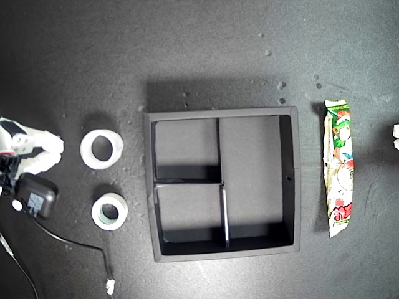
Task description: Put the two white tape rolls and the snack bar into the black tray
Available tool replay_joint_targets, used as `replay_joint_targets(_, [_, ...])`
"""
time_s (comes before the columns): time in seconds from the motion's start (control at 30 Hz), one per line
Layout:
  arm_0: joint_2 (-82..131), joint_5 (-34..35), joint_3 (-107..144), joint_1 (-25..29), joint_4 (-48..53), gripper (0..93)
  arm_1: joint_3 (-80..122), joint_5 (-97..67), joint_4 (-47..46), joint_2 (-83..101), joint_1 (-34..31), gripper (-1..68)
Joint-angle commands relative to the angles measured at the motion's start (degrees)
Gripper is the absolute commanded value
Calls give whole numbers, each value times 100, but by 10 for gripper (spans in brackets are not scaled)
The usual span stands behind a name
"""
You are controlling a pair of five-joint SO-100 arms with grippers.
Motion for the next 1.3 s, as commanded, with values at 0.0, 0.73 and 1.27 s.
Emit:
replay_joint_targets(0.0, [272, -1160, 325, -352, 9, 2, 70, -149, -35, -18, 79, -1])
replay_joint_targets(0.73, [246, 475, -545, 650, -1564, 1, 70, -773, -721, -18, -738, -2])
replay_joint_targets(1.27, [62, 1854, -1063, 756, -2804, 141, 70, -1063, -1582, -18, -510, -1])
